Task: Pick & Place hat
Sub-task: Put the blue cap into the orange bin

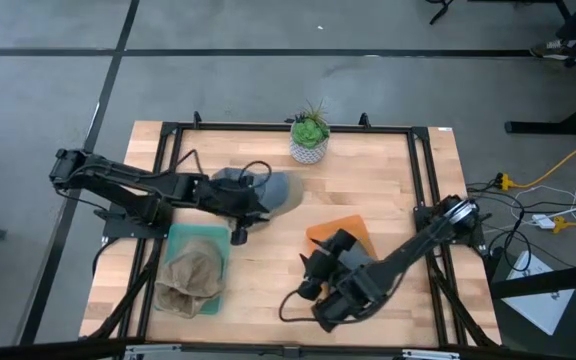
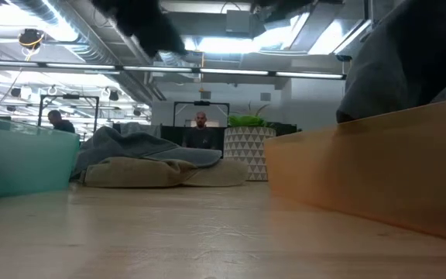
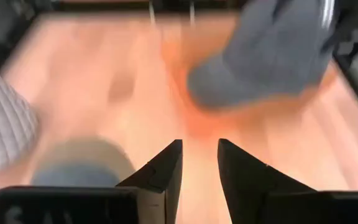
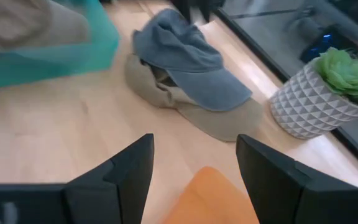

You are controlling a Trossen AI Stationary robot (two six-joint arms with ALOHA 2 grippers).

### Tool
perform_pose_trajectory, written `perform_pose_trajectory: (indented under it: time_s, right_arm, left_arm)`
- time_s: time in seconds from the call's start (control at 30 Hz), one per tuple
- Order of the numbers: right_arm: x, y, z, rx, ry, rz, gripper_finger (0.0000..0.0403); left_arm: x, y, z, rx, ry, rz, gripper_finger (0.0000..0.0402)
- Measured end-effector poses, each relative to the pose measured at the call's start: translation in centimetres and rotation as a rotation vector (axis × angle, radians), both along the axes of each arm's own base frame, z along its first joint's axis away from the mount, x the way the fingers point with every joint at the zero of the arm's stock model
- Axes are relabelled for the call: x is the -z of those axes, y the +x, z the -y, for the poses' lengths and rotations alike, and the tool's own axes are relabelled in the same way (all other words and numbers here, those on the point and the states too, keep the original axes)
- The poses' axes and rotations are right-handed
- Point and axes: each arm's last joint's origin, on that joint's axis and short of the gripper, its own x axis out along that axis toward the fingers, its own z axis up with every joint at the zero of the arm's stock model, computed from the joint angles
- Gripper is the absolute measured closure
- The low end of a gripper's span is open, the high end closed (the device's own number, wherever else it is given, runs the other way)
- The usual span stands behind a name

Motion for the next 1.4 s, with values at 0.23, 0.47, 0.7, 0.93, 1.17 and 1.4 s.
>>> perform_pose_trajectory:
  time_s: [0.23,0.47,0.7,0.93,1.17,1.4]
  right_arm:
    - [2.5,1.7,0.7,0.045,-0.052,-0.043,0.0176]
    - [4.0,4.6,3.5,0.124,0.022,-0.033,0.0176]
    - [4.0,8.8,9.5,0.052,0.203,-0.109,0.0176]
    - [4.0,10.2,13.8,0.004,0.261,-0.178,0.0176]
    - [7.0,8.9,15.0,0.017,0.231,-0.262,0.0176]
    - [10.3,8.8,17.3,-0.123,0.28,-0.129,0.0176]
  left_arm:
    - [1.8,-0.6,0.2,0.091,0.029,-0.186,0.0311]
    - [1.7,-1.9,1.7,0.082,0.128,-0.236,0.032]
    - [1.5,-2.6,3.4,0.066,0.186,-0.223,0.0325]
    - [1.2,-3.8,4.4,0.052,0.223,-0.237,0.0325]
    - [0.8,-4.1,4.1,0.031,0.219,-0.224,0.0329]
    - [0.8,-3.7,3.2,-0.021,0.2,-0.216,0.033]
